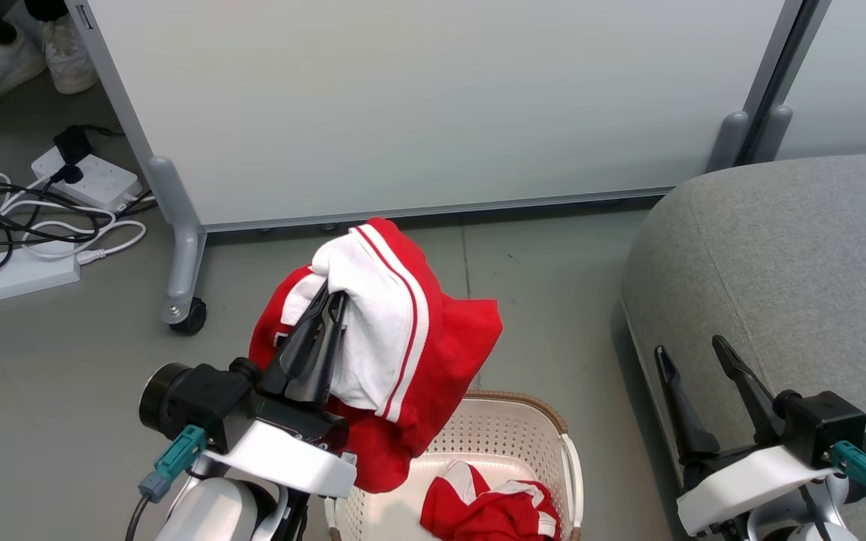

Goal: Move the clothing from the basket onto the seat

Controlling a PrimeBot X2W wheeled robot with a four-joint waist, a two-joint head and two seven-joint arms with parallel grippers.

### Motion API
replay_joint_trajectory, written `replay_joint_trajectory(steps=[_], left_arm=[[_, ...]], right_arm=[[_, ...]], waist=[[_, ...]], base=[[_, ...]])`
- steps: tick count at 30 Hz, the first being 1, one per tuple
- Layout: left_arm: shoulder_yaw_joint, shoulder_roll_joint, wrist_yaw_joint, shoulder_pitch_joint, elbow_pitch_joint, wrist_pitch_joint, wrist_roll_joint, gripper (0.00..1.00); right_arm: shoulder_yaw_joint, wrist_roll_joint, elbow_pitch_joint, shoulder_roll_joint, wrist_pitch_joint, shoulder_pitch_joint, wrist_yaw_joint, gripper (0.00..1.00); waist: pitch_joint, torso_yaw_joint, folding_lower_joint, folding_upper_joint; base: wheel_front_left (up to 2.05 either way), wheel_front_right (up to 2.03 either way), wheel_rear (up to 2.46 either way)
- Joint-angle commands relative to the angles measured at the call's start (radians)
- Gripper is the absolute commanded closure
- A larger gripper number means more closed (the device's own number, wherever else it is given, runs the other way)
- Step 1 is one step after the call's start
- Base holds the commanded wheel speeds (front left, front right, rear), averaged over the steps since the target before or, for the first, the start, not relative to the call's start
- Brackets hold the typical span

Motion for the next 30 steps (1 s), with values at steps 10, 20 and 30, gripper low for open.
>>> replay_joint_trajectory(steps=[10, 20, 30], left_arm=[[-0.007, 0.008, 0.009, 0.004, 0.019, 0.004, -0.004, 1.00], [-0.026, -0.001, -0.004, -0.034, 0.060, 0.002, -0.008, 1.00], [-0.060, -0.018, -0.022, -0.060, 0.073, -0.004, -0.005, 1.00]], right_arm=[[0.014, 0.017, -0.032, -0.006, 0.003, -0.011, 0.002, 0.00], [0.340, 0.110, -0.070, -0.006, 0.000, -0.114, 0.002, 0.00], [0.566, 0.172, 0.117, -0.006, -0.084, -0.267, 0.002, 0.00]], waist=[[-0.002, 0.004, 0.0001, 0.0000], [0.001, 0.037, 0.0001, 0.0000], [0.027, 0.079, 0.0001, 0.0000]], base=[[0.00, 0.00, 0.00], [0.00, 0.00, 0.00], [0.00, 0.00, 0.00]])
